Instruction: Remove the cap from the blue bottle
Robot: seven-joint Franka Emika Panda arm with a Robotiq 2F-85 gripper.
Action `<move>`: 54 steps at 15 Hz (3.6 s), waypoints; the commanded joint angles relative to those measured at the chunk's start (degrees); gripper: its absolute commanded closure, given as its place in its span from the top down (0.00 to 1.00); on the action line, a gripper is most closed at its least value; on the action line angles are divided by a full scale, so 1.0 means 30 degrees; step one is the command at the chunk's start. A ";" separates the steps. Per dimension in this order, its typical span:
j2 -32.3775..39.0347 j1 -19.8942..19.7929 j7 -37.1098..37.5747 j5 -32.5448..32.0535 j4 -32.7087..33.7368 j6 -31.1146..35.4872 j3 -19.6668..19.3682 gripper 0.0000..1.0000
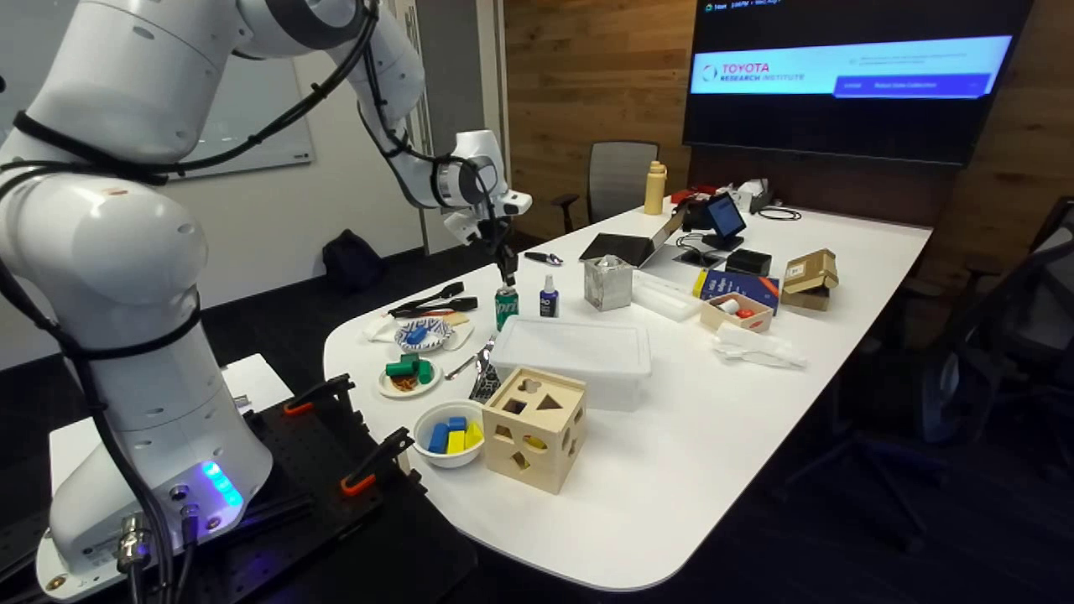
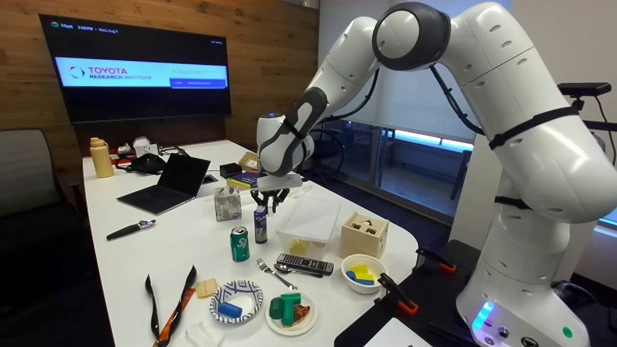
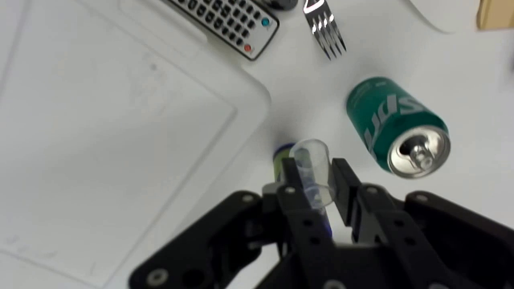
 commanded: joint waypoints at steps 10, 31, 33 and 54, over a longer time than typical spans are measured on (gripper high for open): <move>0.1111 0.0747 -0.2291 0.3931 -0.5907 0.8009 0.2519 0.06; 0.4080 0.5280 -0.2310 0.5959 -0.3928 0.8272 -0.1078 0.88; 0.3535 0.5369 -0.2260 0.6075 -0.4150 0.8378 -0.1408 1.00; -0.3919 0.2356 -0.3529 0.3352 -0.2931 -0.0238 -0.0598 1.00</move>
